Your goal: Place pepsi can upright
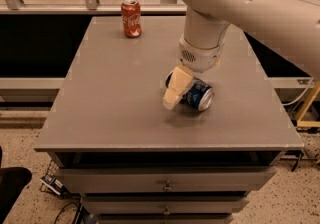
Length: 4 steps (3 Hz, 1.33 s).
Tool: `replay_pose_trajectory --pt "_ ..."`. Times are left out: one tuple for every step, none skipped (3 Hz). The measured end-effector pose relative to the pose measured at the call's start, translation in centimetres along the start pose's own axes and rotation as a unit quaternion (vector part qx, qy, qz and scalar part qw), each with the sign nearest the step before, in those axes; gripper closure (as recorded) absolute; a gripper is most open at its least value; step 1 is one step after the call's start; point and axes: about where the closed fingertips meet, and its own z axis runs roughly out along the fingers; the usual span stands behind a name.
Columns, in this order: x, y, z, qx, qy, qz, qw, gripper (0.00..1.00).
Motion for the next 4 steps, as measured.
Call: replay_pose_trajectory --pt "0.12 -0.18 0.60 -0.006 -0.007 0.011 0.9999 0.00" --pt "-0.17 0.02 1.06 -0.002 -0.006 0.013 0.9999 0.18" --pt "-0.24 0.05 1.11 -0.002 -0.007 0.012 0.9999 0.41" --pt "-0.31 0.08 1.16 -0.001 -0.008 0.011 0.9999 0.64"
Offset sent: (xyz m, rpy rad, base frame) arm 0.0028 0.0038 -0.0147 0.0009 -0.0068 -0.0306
